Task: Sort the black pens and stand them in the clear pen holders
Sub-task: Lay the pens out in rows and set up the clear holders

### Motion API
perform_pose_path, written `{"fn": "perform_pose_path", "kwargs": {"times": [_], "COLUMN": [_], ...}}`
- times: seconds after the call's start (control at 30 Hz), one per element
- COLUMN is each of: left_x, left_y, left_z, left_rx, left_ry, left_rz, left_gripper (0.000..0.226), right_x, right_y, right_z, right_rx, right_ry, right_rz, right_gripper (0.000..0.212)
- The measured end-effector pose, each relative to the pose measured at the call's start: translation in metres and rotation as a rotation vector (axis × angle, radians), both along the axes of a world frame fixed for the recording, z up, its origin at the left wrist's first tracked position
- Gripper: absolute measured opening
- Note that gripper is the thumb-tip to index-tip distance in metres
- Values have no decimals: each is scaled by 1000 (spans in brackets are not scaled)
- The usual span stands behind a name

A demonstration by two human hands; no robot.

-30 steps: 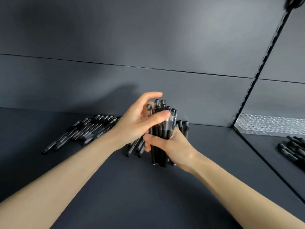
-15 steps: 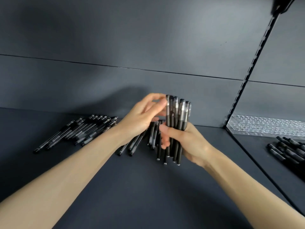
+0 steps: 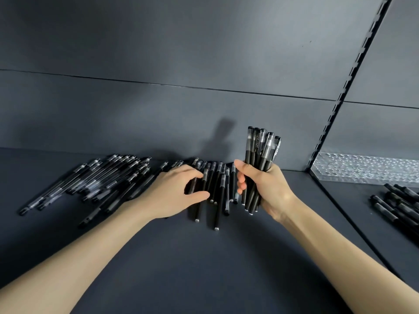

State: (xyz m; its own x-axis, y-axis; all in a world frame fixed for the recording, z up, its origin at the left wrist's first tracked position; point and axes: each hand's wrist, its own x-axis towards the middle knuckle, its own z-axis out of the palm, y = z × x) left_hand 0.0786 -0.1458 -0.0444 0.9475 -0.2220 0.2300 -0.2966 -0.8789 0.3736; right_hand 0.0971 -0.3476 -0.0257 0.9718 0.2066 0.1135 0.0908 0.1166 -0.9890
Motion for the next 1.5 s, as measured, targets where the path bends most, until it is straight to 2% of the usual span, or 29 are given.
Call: {"fn": "perform_pose_path", "kwargs": {"times": [0.1, 0.23, 0.33, 0.5, 0.7, 0.8, 0.93, 1.07, 1.17, 1.27, 1.33, 1.5], "left_x": [0, -1, -1, 2, -2, -5, -11, -11, -9, -3, 0, 11], "left_y": [6, 3, 1, 8, 10, 12, -1, -16, -14, -12, -11, -10], "left_z": [2, -1, -4, 1, 7, 9, 7, -6, -5, -5, -5, 0], "left_rx": [136, 99, 158, 40, 59, 48, -88, 51, 17, 171, 243, 236], "left_ry": [-30, -35, -55, -79, -12, 15, -46, -48, -84, -110, -54, 127], "left_rz": [103, 92, 99, 183, 256, 289, 219, 128, 206, 302, 341, 380], "left_gripper": [50, 64, 50, 41, 26, 26, 26, 39, 37, 37, 38, 41], "right_x": [0, 0, 1, 2, 1, -1, -2, -3, -3, -3, -3, -4], "right_y": [0, 2, 2, 4, 6, 6, 7, 8, 8, 8, 9, 9], "right_z": [-5, -7, -9, -11, -11, -10, -11, -11, -12, -12, -12, -12], "right_rx": [7, 9, 2, 4, 13, 17, 21, 12, 11, 10, 13, 13], "right_ry": [5, -14, -19, 4, 1, 0, 4, -12, -10, -5, -6, -10], "right_rz": [-10, -3, 3, 9, 22, 20, 19, 28, 27, 25, 27, 42], "right_gripper": [30, 31, 30, 30, 28, 27, 26, 24, 24, 24, 25, 27]}}
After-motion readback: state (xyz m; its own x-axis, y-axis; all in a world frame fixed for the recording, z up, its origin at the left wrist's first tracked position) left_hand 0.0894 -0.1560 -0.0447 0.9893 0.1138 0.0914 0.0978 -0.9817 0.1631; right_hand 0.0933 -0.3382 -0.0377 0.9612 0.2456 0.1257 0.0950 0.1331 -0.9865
